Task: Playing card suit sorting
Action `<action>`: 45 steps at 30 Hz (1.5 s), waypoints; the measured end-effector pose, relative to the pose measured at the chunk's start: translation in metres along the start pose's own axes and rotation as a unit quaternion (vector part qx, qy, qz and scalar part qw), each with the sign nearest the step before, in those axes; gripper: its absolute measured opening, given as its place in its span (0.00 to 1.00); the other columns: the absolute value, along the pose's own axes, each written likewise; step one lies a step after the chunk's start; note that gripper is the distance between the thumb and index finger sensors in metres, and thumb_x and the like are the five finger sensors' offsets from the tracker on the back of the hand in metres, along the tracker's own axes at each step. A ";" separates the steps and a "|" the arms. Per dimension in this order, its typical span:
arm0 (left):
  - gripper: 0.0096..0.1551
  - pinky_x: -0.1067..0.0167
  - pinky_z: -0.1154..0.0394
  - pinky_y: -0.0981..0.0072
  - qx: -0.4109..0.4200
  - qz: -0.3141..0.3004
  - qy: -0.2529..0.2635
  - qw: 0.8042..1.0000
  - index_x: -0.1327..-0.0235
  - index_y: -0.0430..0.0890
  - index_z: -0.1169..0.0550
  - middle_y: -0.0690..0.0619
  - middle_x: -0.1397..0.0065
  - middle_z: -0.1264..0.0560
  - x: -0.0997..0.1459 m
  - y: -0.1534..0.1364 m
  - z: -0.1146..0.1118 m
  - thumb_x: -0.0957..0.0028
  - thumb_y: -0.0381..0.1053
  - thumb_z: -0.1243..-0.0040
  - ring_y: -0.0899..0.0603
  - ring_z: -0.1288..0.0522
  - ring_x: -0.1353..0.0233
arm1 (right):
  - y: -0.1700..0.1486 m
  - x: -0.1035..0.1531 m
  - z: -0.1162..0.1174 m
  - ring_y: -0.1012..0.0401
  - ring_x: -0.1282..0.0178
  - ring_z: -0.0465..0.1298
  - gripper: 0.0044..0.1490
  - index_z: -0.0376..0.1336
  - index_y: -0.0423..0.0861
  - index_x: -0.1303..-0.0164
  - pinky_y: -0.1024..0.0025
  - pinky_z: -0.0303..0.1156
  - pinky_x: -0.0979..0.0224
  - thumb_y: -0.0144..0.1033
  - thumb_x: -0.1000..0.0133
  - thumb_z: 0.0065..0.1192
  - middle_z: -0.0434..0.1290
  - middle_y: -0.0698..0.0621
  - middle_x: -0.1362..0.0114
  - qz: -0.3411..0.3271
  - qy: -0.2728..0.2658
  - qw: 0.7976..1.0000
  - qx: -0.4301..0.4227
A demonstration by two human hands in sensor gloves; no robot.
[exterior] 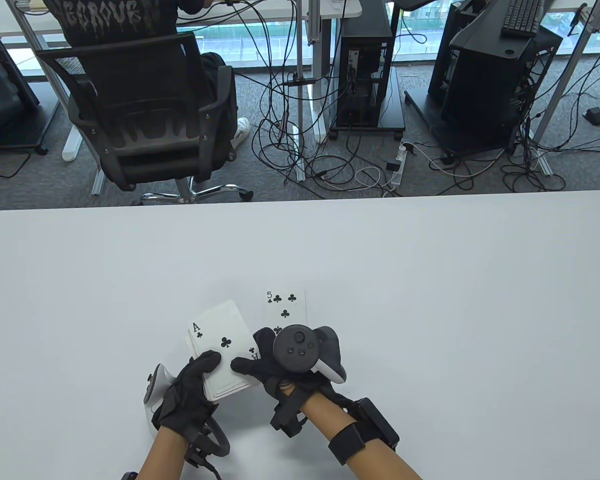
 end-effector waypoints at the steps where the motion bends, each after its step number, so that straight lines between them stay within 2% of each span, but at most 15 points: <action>1: 0.38 0.32 0.28 0.57 0.007 0.000 -0.006 1.000 0.20 0.53 0.52 0.49 0.19 0.43 0.000 0.000 0.000 0.33 0.61 0.47 0.41 0.32 0.24 | -0.005 0.000 -0.001 0.48 0.65 0.81 0.36 0.61 0.22 0.48 0.55 0.80 0.64 0.43 0.45 0.62 0.76 0.43 0.63 0.011 -0.011 0.999 -0.034; 5: 0.39 0.31 0.28 0.57 0.014 0.000 -0.009 1.000 0.20 0.53 0.52 0.49 0.19 0.43 -0.001 -0.002 -0.003 0.33 0.61 0.46 0.41 0.33 0.23 | -0.015 -0.001 -0.007 0.49 0.67 0.82 0.26 0.65 0.25 0.52 0.56 0.81 0.66 0.35 0.42 0.59 0.78 0.44 0.65 0.021 -0.027 0.998 -0.061; 8: 0.39 0.31 0.28 0.57 0.008 0.001 -0.005 1.000 0.20 0.54 0.52 0.49 0.19 0.43 -0.001 -0.002 -0.002 0.33 0.60 0.47 0.41 0.33 0.23 | -0.022 -0.004 -0.012 0.48 0.68 0.82 0.25 0.66 0.24 0.52 0.55 0.81 0.66 0.33 0.41 0.56 0.79 0.44 0.66 0.035 -0.032 0.997 -0.063; 12: 0.38 0.31 0.28 0.57 0.012 -0.006 0.007 1.000 0.20 0.54 0.52 0.50 0.19 0.43 0.000 0.000 0.001 0.33 0.60 0.47 0.41 0.33 0.23 | -0.028 -0.012 -0.030 0.49 0.69 0.83 0.25 0.66 0.24 0.52 0.56 0.81 0.67 0.33 0.41 0.54 0.79 0.44 0.67 0.025 -0.058 0.997 0.040; 14: 0.38 0.31 0.28 0.57 0.008 -0.005 0.012 1.000 0.20 0.54 0.53 0.50 0.19 0.44 0.000 0.001 0.001 0.33 0.60 0.48 0.41 0.33 0.23 | -0.040 -0.017 -0.043 0.51 0.70 0.83 0.25 0.67 0.25 0.52 0.58 0.81 0.68 0.33 0.41 0.54 0.79 0.46 0.68 0.047 -0.071 0.995 0.060; 15: 0.38 0.31 0.28 0.57 0.007 -0.004 0.013 1.000 0.20 0.53 0.53 0.49 0.19 0.44 0.000 0.001 0.002 0.32 0.60 0.48 0.41 0.33 0.23 | -0.045 -0.019 -0.047 0.52 0.71 0.83 0.25 0.67 0.25 0.53 0.59 0.81 0.69 0.34 0.41 0.53 0.79 0.47 0.68 0.060 -0.077 0.994 0.047; 18: 0.38 0.31 0.28 0.58 0.015 -0.003 0.017 1.000 0.20 0.53 0.53 0.50 0.18 0.44 0.000 0.000 0.003 0.32 0.61 0.49 0.41 0.33 0.23 | -0.071 -0.023 -0.057 0.52 0.71 0.83 0.24 0.67 0.25 0.52 0.59 0.81 0.69 0.33 0.40 0.54 0.79 0.47 0.68 0.125 -0.113 0.982 -0.085; 21: 0.38 0.31 0.28 0.58 0.024 -0.005 0.020 1.000 0.20 0.54 0.53 0.50 0.18 0.44 0.000 -0.001 0.003 0.32 0.61 0.49 0.41 0.33 0.23 | -0.089 -0.025 -0.056 0.51 0.71 0.83 0.24 0.66 0.24 0.52 0.58 0.81 0.69 0.32 0.40 0.54 0.79 0.46 0.68 0.173 -0.127 0.970 -0.115; 24: 0.38 0.31 0.28 0.58 0.026 -0.003 0.022 0.999 0.20 0.54 0.53 0.50 0.18 0.44 0.001 -0.002 0.004 0.32 0.61 0.49 0.41 0.33 0.23 | -0.103 -0.030 -0.049 0.52 0.73 0.83 0.25 0.67 0.23 0.54 0.59 0.81 0.71 0.32 0.41 0.54 0.79 0.47 0.69 0.216 -0.129 0.968 -0.016; 28: 0.38 0.31 0.28 0.58 0.026 -0.005 0.023 0.999 0.20 0.54 0.53 0.50 0.18 0.44 0.001 -0.001 0.004 0.32 0.61 0.49 0.42 0.33 0.23 | -0.118 -0.033 -0.034 0.53 0.75 0.83 0.25 0.67 0.22 0.55 0.60 0.81 0.73 0.32 0.41 0.54 0.80 0.47 0.71 0.276 -0.123 0.952 0.042; 30: 0.38 0.31 0.28 0.58 0.026 -0.006 0.023 0.999 0.20 0.54 0.53 0.50 0.18 0.44 0.001 -0.001 0.005 0.32 0.61 0.49 0.41 0.34 0.23 | -0.121 -0.036 -0.027 0.54 0.77 0.83 0.25 0.68 0.21 0.57 0.61 0.81 0.75 0.32 0.41 0.55 0.80 0.48 0.73 0.300 -0.097 0.945 0.093; 31: 0.38 0.31 0.29 0.58 0.026 -0.006 0.023 0.999 0.20 0.54 0.53 0.50 0.18 0.44 0.001 -0.001 0.005 0.32 0.61 0.49 0.41 0.34 0.23 | -0.121 -0.038 -0.023 0.55 0.78 0.83 0.26 0.68 0.21 0.57 0.62 0.81 0.76 0.33 0.41 0.55 0.80 0.49 0.74 0.311 -0.074 0.936 0.145; 34: 0.38 0.30 0.29 0.58 0.026 -0.004 0.024 0.999 0.20 0.54 0.54 0.50 0.18 0.44 0.001 -0.001 0.005 0.32 0.61 0.50 0.42 0.34 0.22 | -0.121 -0.045 -0.013 0.57 0.80 0.83 0.28 0.69 0.22 0.59 0.64 0.81 0.77 0.36 0.40 0.54 0.79 0.52 0.77 0.321 -0.010 0.909 0.266; 36: 0.38 0.30 0.29 0.58 0.026 -0.003 0.025 0.999 0.20 0.54 0.54 0.50 0.18 0.44 0.001 -0.002 0.005 0.32 0.61 0.50 0.42 0.34 0.22 | -0.120 -0.048 -0.010 0.59 0.79 0.83 0.27 0.70 0.24 0.60 0.64 0.81 0.77 0.37 0.40 0.52 0.79 0.53 0.77 0.319 0.007 0.894 0.315; 45: 0.38 0.30 0.29 0.58 0.026 -0.001 0.024 0.999 0.20 0.54 0.54 0.50 0.18 0.44 0.001 -0.002 0.005 0.32 0.61 0.49 0.41 0.34 0.22 | -0.111 -0.054 0.004 0.58 0.79 0.82 0.31 0.69 0.24 0.59 0.62 0.81 0.76 0.41 0.40 0.53 0.79 0.51 0.77 0.290 0.049 0.857 0.423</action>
Point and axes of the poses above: the tracker on the back of each hand, its own y axis roughly to the thumb side, its own x axis roughly from the fingertips to the wrist, z = x × y, the point moved 4 cm from there along -x, roughly from the wrist to the fingertips
